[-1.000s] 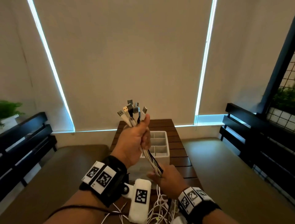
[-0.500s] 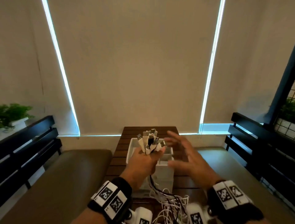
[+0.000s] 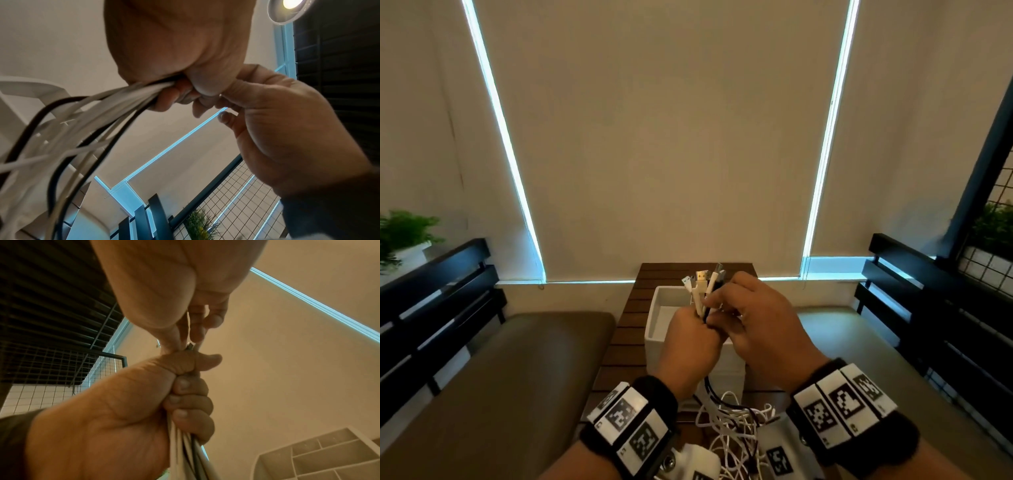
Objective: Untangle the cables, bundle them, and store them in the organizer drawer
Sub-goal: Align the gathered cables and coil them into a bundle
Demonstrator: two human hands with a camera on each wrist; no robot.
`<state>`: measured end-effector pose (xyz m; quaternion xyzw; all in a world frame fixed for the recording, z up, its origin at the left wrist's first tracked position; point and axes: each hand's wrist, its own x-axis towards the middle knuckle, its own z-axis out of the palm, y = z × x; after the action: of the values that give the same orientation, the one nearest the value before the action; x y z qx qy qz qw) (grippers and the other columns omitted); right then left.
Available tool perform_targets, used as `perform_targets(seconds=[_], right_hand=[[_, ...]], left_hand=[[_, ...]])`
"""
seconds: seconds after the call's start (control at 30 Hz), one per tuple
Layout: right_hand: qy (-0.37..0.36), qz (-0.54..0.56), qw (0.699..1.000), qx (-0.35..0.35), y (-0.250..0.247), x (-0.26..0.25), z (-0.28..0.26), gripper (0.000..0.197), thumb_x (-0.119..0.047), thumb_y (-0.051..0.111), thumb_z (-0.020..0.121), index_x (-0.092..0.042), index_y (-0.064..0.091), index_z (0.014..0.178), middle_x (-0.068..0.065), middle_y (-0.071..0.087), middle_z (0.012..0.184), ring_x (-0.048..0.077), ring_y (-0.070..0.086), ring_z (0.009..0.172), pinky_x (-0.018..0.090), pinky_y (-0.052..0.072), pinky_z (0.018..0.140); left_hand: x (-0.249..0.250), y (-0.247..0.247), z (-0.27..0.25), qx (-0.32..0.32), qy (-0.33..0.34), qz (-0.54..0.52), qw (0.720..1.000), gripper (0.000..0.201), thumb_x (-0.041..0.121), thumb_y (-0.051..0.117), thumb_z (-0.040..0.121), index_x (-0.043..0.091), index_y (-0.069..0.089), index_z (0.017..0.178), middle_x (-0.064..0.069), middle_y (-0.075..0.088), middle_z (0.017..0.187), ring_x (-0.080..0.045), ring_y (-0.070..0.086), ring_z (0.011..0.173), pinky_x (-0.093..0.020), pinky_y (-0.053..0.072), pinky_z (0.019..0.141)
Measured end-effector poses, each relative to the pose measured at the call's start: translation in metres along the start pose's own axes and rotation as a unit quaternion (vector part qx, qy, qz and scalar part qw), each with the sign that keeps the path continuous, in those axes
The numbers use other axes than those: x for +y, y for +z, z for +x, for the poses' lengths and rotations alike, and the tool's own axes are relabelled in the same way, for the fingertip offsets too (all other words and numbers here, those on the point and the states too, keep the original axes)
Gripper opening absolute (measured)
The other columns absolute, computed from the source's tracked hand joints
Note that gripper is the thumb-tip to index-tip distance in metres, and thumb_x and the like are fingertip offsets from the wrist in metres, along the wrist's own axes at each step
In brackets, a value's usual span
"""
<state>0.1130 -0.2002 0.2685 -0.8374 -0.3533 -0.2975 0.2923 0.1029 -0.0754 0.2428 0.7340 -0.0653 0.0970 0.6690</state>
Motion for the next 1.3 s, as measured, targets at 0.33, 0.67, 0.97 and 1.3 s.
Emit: perform_targets(seconds=[0.33, 0.67, 0.97, 1.3], right_hand=[[0.0, 0.051, 0.999, 0.008, -0.017, -0.007, 0.017, 0.016, -0.006, 0.071, 0.077, -0.017, 0.066, 0.087, -0.011, 0.057, 0.086, 0.006, 0.057, 0.076, 0.016, 0.046, 0.068], [0.056, 0.214, 0.972, -0.081, -0.001, -0.001, 0.003, 0.059, -0.054, 0.057, 0.086, -0.042, 0.039, 0.141, -0.019, 0.051, 0.137, -0.002, 0.05, 0.123, 0.025, 0.047, 0.099], [-0.011, 0.186, 0.982, -0.013, 0.002, -0.003, 0.007, 0.049, -0.045, 0.074, 0.076, -0.033, 0.062, 0.122, -0.011, 0.053, 0.136, 0.006, 0.044, 0.132, 0.028, 0.044, 0.104], [-0.034, 0.148, 0.988, -0.044, 0.0, -0.008, 0.005, 0.016, -0.023, 0.07, 0.082, -0.019, 0.067, 0.097, -0.008, 0.063, 0.1, 0.007, 0.058, 0.098, 0.029, 0.051, 0.08]], left_hand=[[0.004, -0.003, -0.005, -0.023, 0.032, -0.014, 0.999, 0.044, 0.007, 0.061, 0.087, 0.031, 0.057, 0.051, 0.01, 0.041, 0.044, -0.005, 0.032, 0.041, -0.022, 0.028, 0.044], [-0.006, -0.003, -0.011, -0.092, 0.021, -0.023, 0.995, 0.03, -0.005, 0.045, 0.089, 0.015, 0.056, 0.069, 0.01, 0.049, 0.051, -0.003, 0.04, 0.044, -0.016, 0.033, 0.043], [0.016, -0.005, -0.02, -0.144, 0.062, 0.064, 0.986, 0.038, -0.015, 0.047, 0.091, 0.022, 0.054, 0.088, 0.018, 0.053, 0.063, 0.017, 0.055, 0.054, -0.005, 0.042, 0.053], [0.015, -0.008, -0.02, -0.166, 0.019, 0.039, 0.985, 0.026, -0.003, 0.049, 0.094, 0.017, 0.053, 0.078, 0.011, 0.056, 0.053, 0.003, 0.051, 0.047, -0.012, 0.039, 0.048]])
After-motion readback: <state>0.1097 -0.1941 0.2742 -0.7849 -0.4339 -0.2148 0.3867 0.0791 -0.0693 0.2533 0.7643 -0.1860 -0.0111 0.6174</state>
